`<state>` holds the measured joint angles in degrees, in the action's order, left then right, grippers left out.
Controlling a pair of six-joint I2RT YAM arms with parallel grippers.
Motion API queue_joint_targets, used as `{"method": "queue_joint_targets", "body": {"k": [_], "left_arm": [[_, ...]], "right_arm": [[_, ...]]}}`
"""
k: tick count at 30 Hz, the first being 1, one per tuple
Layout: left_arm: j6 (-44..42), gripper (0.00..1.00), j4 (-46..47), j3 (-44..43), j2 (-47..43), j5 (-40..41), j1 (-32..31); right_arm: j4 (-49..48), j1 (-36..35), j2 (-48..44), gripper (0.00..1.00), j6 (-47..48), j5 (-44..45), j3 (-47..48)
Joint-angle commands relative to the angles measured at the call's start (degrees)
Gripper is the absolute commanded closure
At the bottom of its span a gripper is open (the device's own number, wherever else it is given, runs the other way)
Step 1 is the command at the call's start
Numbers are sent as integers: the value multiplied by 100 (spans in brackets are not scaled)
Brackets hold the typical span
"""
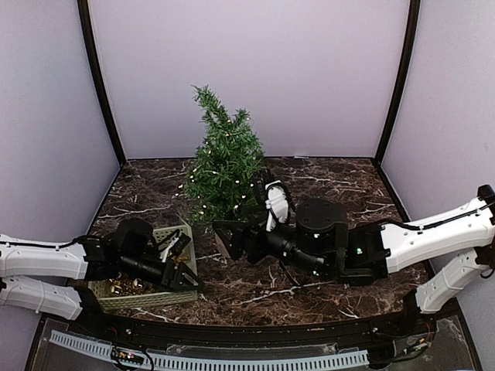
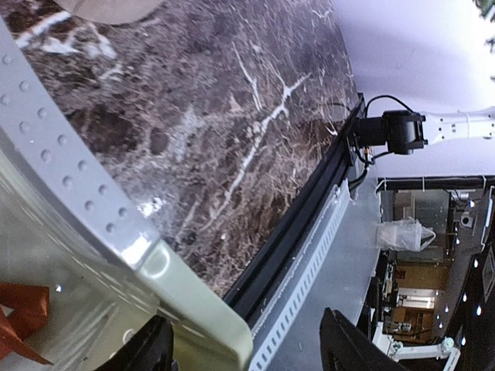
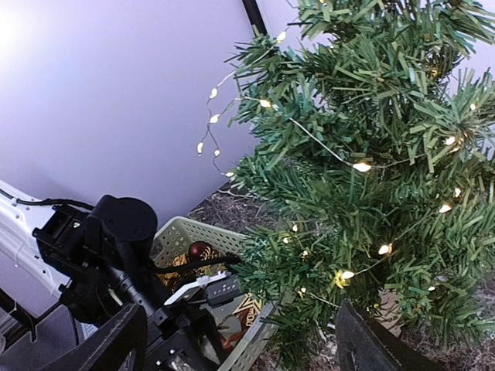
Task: Decorate the small christmas tree
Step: Adjust the ornament star in the bin.
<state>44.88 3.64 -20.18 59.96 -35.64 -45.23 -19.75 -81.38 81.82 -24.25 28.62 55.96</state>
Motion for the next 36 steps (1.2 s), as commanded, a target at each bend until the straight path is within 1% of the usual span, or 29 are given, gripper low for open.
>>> {"method": "queue_joint_targets", "body": {"k": [1, 6, 9, 11, 12, 13, 14, 15, 16, 19, 20, 26, 29, 35, 36], "left_arm": [[368, 33, 574, 47, 79, 183, -574], [588, 33, 903, -70, 180, 439, -1112], [532, 33, 857, -331, 160, 614, -1317], [381, 33, 533, -538, 14, 818, -1359], [275, 33, 97, -618, -73, 1089, -1364], [227, 33, -116, -765, -257, 1446, -1356], [147, 33, -750, -841, -345, 1622, -1288], [123, 33, -1036, -966, -503, 1870, -1230], [90, 33, -1523, -1008, -578, 1930, -1053], [113, 33, -2180, -1012, -906, 2039, -584], [127, 33, -2418, -1009, -959, 2059, -513], [442, 32, -3753, -1218, -1027, 2789, 38], [457, 35, -4049, -1261, -984, 3059, 491], [483, 39, -4012, -1147, -963, 3273, 1147], [476, 41, -3985, -1078, -917, 3273, 1205]], "right_arm": [[-198, -22, -147, 15, -52, 347, -111], [-196, -8, -204, 15, -62, 405, -188], [-244, -9, -254, 15, -110, 460, -276], [-318, -6, -316, 15, -142, 509, -363], [-339, -9, -346, 15, -166, 546, -407], [-359, -7, -380, 15, -181, 583, -457], [-377, -1, -413, 15, -185, 612, -498], [-398, 0, -447, 15, -196, 636, -539], [-422, 7, -484, 15, -197, 658, -587], [-497, 58, -568, 14, -203, 662, -713], [-503, 85, -583, 14, -211, 662, -744], [-656, 198, -724, 14, -273, 647, -1011], [-743, 256, -862, 14, -273, 627, -1172], [-803, 402, -1236, 14, -311, 662, -1552], [-819, 437, -1301, 14, -317, 667, -1621]]}}
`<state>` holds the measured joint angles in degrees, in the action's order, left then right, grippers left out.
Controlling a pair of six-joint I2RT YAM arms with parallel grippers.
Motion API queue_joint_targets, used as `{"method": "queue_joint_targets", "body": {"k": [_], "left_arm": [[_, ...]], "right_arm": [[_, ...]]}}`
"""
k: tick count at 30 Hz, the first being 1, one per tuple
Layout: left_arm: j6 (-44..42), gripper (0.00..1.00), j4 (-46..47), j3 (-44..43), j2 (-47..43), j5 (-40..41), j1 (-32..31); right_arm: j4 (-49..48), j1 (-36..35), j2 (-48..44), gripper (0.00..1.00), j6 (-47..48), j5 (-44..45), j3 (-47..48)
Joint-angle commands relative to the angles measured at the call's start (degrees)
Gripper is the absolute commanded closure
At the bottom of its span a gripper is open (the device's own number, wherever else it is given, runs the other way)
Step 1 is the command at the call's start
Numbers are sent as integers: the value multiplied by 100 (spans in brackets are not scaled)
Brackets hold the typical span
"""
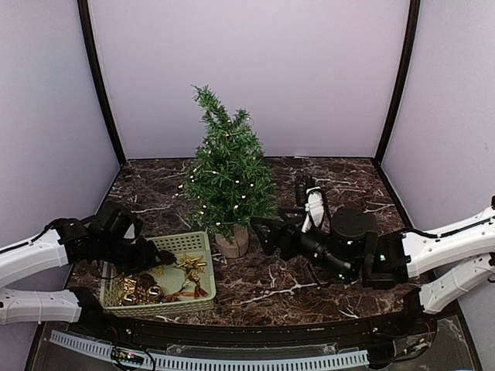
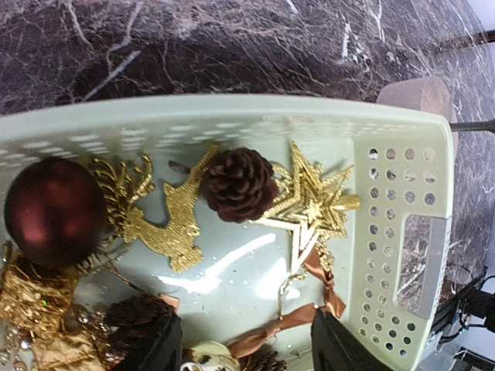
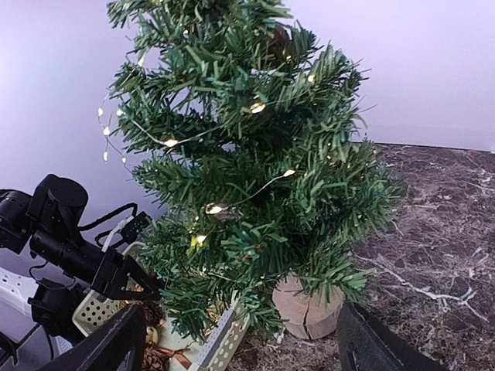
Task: Decorate the small christmas tree
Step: Adjust the ornament star in the bin.
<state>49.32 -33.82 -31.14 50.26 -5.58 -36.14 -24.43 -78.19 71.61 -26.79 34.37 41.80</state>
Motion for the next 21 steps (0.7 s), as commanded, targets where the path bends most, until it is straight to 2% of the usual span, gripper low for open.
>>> {"method": "queue_joint_targets", "body": {"k": [1, 9, 13, 16, 21], "left_arm": [[5, 42, -144, 49, 84, 251, 389], [-697, 55, 531, -199, 852, 362, 425], [-1093, 62, 732, -472, 1446, 69, 428], [-1285, 62, 1221, -462, 1658, -514, 401], [-1096, 62, 1573, -360, 1938, -910, 397]], "right_arm": [[-358, 162, -340, 14, -72, 88, -260], [-424, 474, -660, 13, -91, 52, -559], [-464, 567, -711, 12, -130, 51, -651], [-465, 624, -719, 12, -180, 52, -697], [-439, 665, -720, 12, -222, 85, -693]]}}
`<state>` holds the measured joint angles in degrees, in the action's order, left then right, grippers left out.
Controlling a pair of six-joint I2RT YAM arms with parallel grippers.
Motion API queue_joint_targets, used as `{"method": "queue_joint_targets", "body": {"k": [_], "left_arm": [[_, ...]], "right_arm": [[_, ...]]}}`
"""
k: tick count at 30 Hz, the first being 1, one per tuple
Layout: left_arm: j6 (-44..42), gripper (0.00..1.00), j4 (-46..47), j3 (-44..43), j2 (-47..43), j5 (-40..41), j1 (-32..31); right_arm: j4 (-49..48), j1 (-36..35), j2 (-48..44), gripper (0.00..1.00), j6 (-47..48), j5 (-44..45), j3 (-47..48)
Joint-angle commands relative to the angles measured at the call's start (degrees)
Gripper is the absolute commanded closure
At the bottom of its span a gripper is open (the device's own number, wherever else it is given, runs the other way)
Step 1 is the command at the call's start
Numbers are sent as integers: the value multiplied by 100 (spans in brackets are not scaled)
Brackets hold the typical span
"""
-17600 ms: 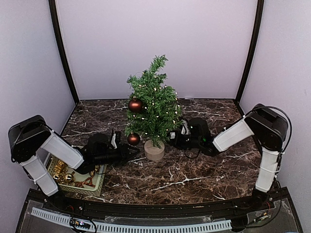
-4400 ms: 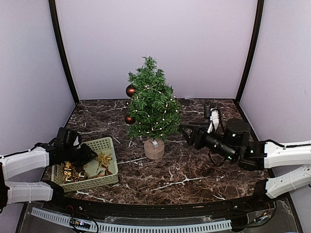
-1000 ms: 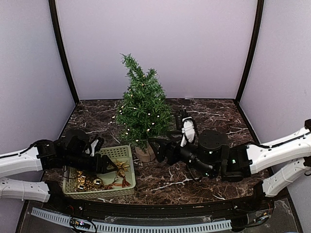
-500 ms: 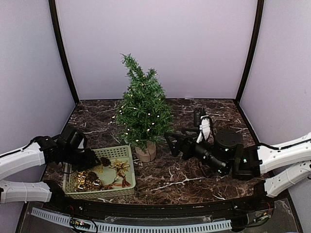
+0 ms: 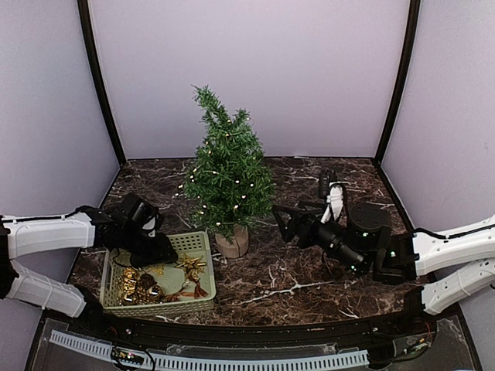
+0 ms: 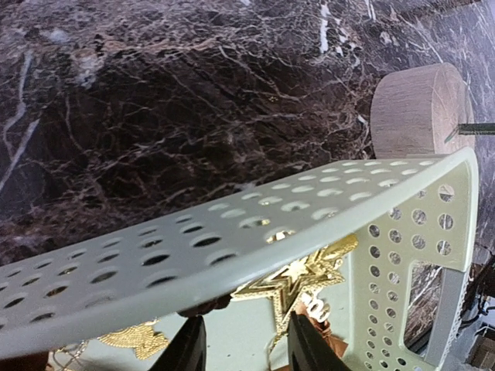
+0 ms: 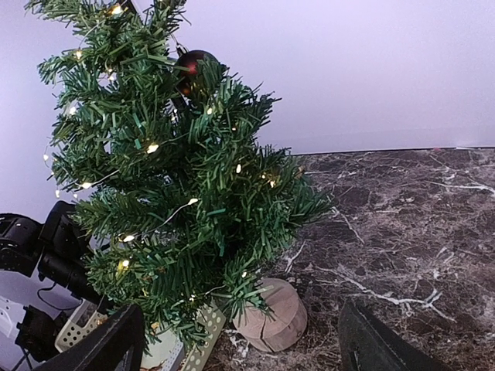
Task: Decorate the small christmas tree
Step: Adjust the ornament star in the bin.
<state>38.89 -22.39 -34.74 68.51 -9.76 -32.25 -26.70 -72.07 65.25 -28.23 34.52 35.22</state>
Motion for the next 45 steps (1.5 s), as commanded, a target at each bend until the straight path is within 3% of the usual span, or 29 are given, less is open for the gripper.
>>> {"method": "queue_joint_targets", "body": {"k": [1, 7, 13, 19, 22, 30, 39, 45], "left_arm": [[38, 61, 504, 24, 134, -518, 13], [432, 61, 1100, 193, 93, -1004, -101], [365, 57, 670, 44, 14, -655, -567], [298, 52, 1132, 130, 266, -496, -618], [-202, 52, 1147, -148, 572, -339, -694], [-1194, 60, 1832, -410, 1163, -574, -810], [-1241, 62, 2665, 35, 1534, -745, -868], [-1252, 63, 2450, 340, 1331, -537, -877]], "right_arm": [[-208, 65, -88, 12, -85, 72, -33], [31, 83, 200, 14, 150, -165, 276], [-39, 76, 566, 16, 102, -324, 422], [-85, 79, 641, 16, 122, -328, 494], [-52, 82, 601, 16, 112, -302, 457], [-61, 81, 407, 17, -36, -142, 244], [-29, 79, 371, 17, -79, -117, 213], [-75, 80, 348, 17, -112, -109, 174]]}}
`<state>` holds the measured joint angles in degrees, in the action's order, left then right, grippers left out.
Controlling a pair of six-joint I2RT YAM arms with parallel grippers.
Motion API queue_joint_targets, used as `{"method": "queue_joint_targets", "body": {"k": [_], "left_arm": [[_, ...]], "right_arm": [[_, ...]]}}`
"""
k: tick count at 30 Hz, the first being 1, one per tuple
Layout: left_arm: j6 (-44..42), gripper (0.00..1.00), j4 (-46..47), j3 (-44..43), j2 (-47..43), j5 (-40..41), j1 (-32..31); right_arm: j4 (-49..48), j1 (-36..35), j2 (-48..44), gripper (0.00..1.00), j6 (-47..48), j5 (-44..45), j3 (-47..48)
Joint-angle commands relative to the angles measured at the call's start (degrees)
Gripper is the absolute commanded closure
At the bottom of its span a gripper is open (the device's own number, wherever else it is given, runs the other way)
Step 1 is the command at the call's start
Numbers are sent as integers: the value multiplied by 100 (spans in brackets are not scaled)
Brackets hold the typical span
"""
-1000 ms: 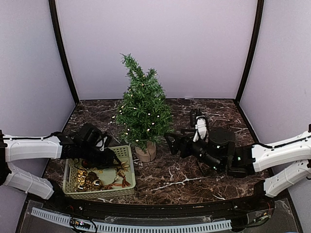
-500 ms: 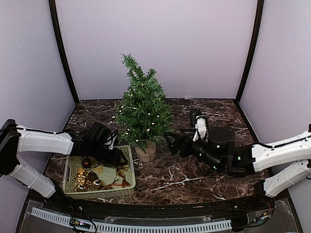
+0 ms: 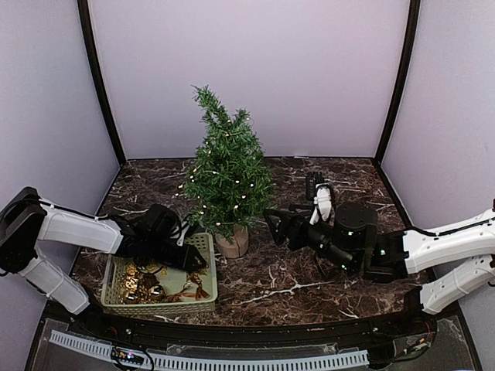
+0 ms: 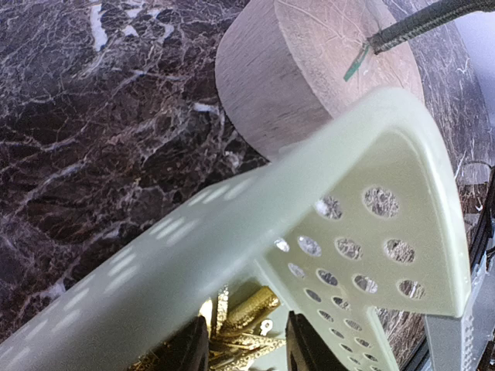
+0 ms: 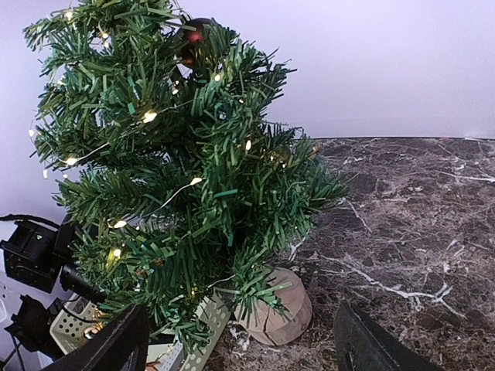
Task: Decorate the small christmas tree
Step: Adjust the ornament star in the bin.
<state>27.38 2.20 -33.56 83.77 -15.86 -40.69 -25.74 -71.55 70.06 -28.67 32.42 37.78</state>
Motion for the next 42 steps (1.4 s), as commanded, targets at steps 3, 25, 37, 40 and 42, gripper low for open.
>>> {"method": "queue_joint_targets", "body": {"k": [3, 25, 37, 40, 42], "left_arm": [[-92, 63, -426, 305, -369, 240, -41], [-595, 70, -688, 162, -1043, 280, -111], [-643, 73, -894, 67, -466, 1057, -281], [-617, 72, -997, 92, -547, 1293, -354], [-619, 71, -1086, 87, -581, 1413, -430]], "right_arm": [[-206, 28, -140, 17, -99, 97, -111], [-353, 26, -328, 17, -255, 103, -321], [-344, 27, -461, 17, -284, 215, -418], [-400, 29, -458, 17, -305, 216, -452], [-432, 30, -465, 17, -315, 220, -475]]}}
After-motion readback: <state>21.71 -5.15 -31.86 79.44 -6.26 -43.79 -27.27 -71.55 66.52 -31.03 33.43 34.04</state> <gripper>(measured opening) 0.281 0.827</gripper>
